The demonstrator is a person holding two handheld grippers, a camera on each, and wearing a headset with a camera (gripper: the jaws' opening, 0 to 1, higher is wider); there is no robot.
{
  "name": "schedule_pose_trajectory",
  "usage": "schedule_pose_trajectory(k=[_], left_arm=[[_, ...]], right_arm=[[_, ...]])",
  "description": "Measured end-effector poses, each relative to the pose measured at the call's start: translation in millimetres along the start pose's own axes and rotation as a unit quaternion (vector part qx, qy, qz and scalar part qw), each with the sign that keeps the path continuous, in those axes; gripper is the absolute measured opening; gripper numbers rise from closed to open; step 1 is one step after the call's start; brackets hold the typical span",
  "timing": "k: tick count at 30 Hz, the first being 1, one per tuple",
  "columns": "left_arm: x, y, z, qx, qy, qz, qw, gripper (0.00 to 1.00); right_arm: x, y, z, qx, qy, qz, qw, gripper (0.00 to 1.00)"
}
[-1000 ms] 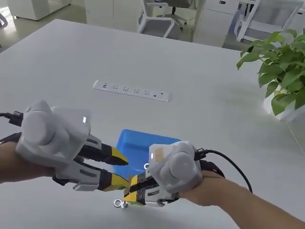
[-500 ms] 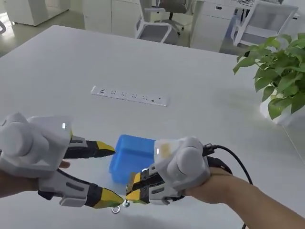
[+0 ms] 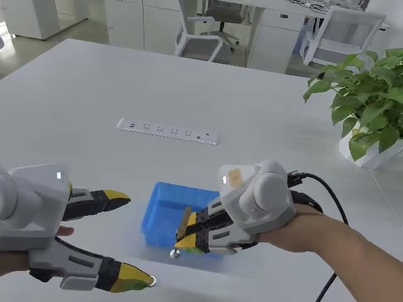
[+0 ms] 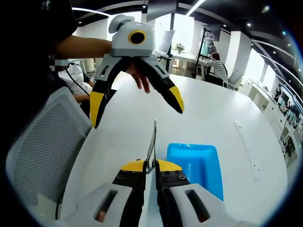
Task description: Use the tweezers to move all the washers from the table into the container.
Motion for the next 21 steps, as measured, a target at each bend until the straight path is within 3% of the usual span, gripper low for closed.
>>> schedule_pose_trajectory(k=[11, 21], left_arm=[[-3.8, 1.4, -0.1, -0.015, 0.01, 0.021, 0.9996, 0.99], [-7.2, -0.5, -2.1, -0.02, 0.017, 0.026, 0.9993, 0.99]], right_arm=[[-15.4, 0.4, 21.9, -0.008, -0.02, 0.002, 0.9998, 0.08], [-9.7, -7.8, 42.3, -0.003, -0.029, -0.003, 0.9996, 0.08]])
Point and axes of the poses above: the centre of the closed fingertips' face, and the gripper's own axes: x roughly forward along the fingers, z roughly to its right, y roughly out of its top, the point moved 6 cm from there along -x, roughly backward along the fingers, and after that the axes turned 10 degrees about -z, right-handed, at the moved point
